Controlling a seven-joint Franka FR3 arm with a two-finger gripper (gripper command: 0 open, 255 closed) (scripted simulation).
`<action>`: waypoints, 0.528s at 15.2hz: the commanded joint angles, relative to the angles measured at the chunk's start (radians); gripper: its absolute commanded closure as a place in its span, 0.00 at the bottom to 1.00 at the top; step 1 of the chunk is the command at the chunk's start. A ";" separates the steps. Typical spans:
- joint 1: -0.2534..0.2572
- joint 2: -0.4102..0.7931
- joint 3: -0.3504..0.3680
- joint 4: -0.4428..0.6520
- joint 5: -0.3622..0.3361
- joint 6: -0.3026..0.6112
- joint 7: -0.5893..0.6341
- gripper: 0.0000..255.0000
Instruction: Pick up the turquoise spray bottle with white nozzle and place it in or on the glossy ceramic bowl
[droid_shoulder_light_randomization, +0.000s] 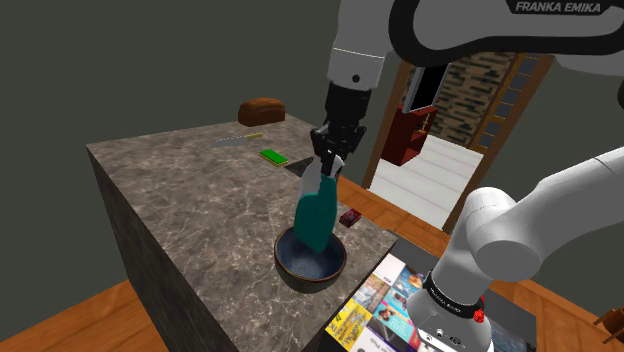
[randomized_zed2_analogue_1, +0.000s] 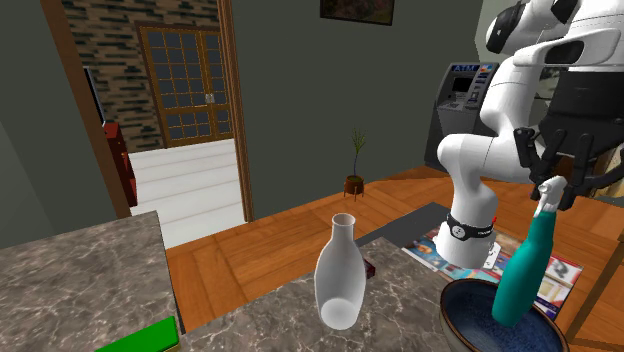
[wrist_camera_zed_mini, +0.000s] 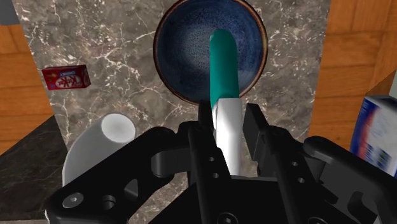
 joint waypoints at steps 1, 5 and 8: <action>0.001 -0.004 0.001 -0.029 0.002 0.026 -0.002 1.00; 0.003 -0.004 0.007 -0.083 0.007 0.079 -0.004 1.00; 0.004 -0.004 0.008 -0.096 0.008 0.093 -0.004 1.00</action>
